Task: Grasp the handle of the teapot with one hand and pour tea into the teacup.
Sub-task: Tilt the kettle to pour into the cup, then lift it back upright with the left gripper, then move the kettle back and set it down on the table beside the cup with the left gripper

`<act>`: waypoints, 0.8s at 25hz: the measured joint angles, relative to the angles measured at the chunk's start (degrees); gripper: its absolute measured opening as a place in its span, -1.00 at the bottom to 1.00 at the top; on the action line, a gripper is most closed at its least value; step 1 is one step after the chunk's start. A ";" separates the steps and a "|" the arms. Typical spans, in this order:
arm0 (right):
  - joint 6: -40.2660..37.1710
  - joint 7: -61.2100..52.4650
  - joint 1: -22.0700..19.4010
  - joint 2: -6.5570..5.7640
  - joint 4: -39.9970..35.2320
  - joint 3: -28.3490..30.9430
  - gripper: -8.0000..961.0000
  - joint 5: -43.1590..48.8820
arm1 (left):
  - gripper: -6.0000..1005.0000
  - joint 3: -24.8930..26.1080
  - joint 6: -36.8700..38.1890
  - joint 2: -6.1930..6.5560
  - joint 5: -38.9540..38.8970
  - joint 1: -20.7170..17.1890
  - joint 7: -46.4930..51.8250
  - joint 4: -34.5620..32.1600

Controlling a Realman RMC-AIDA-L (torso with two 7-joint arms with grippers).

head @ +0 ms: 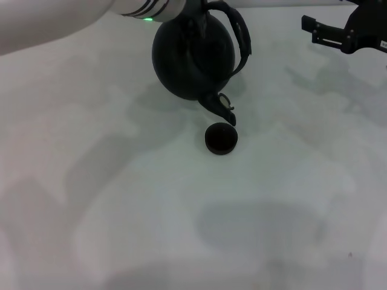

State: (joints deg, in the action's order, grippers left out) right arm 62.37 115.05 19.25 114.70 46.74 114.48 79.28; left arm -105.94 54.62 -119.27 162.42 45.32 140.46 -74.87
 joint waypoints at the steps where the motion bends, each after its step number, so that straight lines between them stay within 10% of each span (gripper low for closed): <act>1: -0.02 0.00 0.00 0.00 0.00 0.13 0.81 0.00 | -0.76 0.03 -0.04 0.00 0.00 -0.71 0.42 -0.79; 20: -0.06 -0.67 -0.24 -0.18 -0.05 1.27 0.81 0.39 | -0.76 9.67 -16.59 0.36 -11.57 -33.44 3.75 -22.16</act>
State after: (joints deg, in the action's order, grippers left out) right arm 62.31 114.37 19.01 114.52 46.69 115.75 79.66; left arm -96.27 38.04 -118.91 150.85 11.88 144.21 -97.03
